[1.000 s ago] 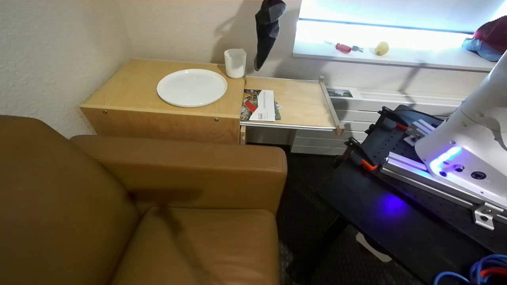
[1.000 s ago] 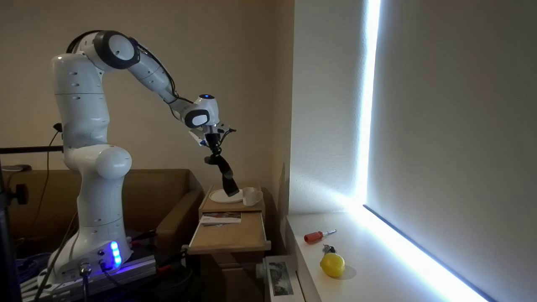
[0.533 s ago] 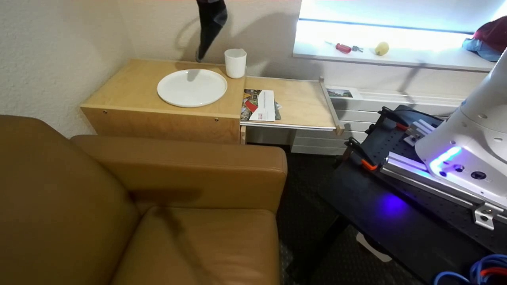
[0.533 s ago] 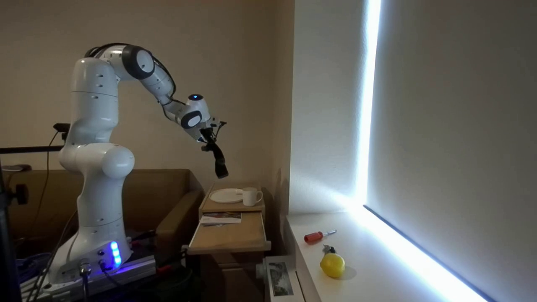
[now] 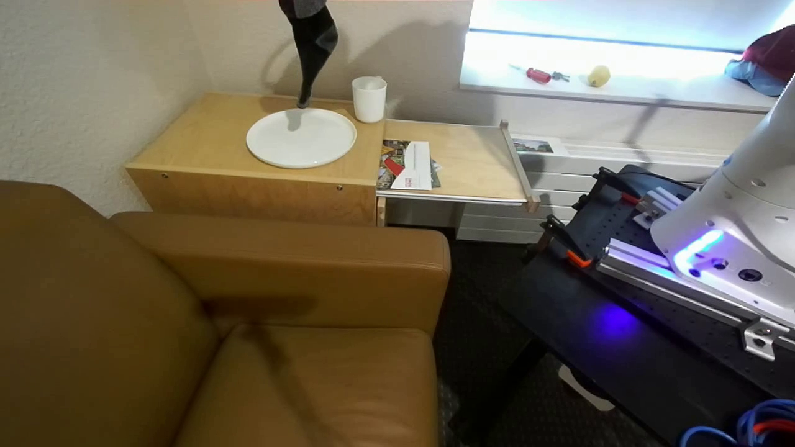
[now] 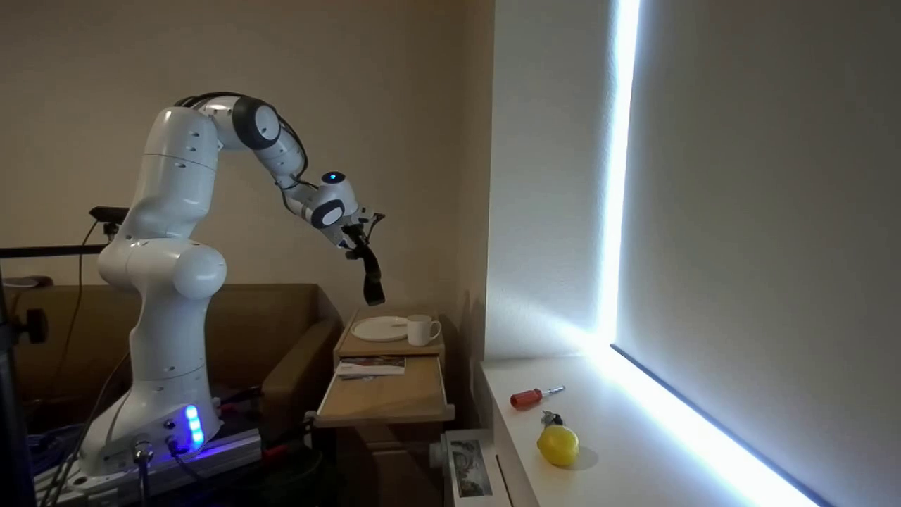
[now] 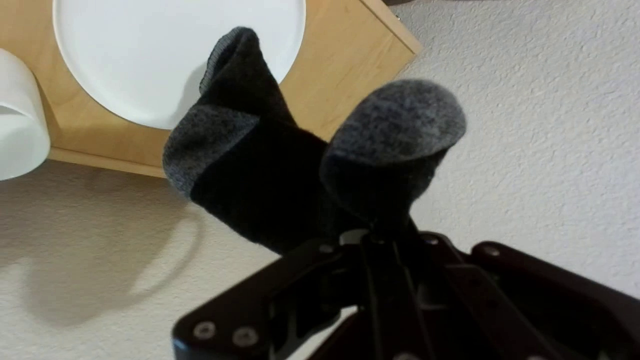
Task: Take the black sock from the window sill and place it on the white plate
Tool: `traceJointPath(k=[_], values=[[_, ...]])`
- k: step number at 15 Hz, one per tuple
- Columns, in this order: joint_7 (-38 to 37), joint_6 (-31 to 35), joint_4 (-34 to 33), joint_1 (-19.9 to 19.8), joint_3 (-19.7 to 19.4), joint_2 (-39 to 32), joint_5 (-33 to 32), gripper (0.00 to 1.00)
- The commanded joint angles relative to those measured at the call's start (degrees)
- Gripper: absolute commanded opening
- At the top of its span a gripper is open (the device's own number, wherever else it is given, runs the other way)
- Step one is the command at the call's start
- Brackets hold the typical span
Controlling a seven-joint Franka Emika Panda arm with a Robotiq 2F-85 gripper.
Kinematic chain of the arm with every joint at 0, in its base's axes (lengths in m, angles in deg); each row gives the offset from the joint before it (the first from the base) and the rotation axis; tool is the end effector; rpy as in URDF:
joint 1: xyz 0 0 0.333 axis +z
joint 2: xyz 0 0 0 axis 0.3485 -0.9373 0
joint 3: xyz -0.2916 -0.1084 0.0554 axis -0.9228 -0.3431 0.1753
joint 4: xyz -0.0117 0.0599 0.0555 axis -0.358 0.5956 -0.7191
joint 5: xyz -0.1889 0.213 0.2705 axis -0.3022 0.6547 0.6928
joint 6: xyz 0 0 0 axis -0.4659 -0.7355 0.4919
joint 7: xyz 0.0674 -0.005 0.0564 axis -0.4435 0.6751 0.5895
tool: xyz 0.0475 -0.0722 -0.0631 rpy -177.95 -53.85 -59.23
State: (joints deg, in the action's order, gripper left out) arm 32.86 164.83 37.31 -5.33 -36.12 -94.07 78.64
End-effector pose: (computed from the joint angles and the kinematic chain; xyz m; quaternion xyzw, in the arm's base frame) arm 0.5867 0.2369 0.4049 -0.9228 0.0641 -0.3092 0.2206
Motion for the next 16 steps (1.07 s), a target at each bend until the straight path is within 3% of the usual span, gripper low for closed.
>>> traceJointPath(k=[1,4,5,7,10,11,12,13,16], values=[[-2.16,-1.48,-2.07,-0.51,-0.63,-3.46,1.24,0.01],[-3.96,-0.90,-4.06,-0.58,-0.19,-6.71,1.72,0.01],[-6.85,-0.26,-4.70,-1.45,0.67,-7.98,-1.65,0.01],[-9.94,-0.04,-6.08,0.17,-1.61,-10.38,-4.68,0.01],[-14.21,-0.02,-7.64,6.11,-9.18,-13.15,-8.76,0.01],[-14.57,-0.35,-7.92,5.98,-8.71,-12.65,-8.34,0.01],[-13.91,0.09,-5.84,3.13,-6.00,-11.75,-9.09,0.01],[-14.22,0.09,-6.11,3.42,-6.31,-12.20,-9.32,0.06],[-14.51,-0.46,-6.86,3.28,-6.36,-13.34,-9.39,0.01]])
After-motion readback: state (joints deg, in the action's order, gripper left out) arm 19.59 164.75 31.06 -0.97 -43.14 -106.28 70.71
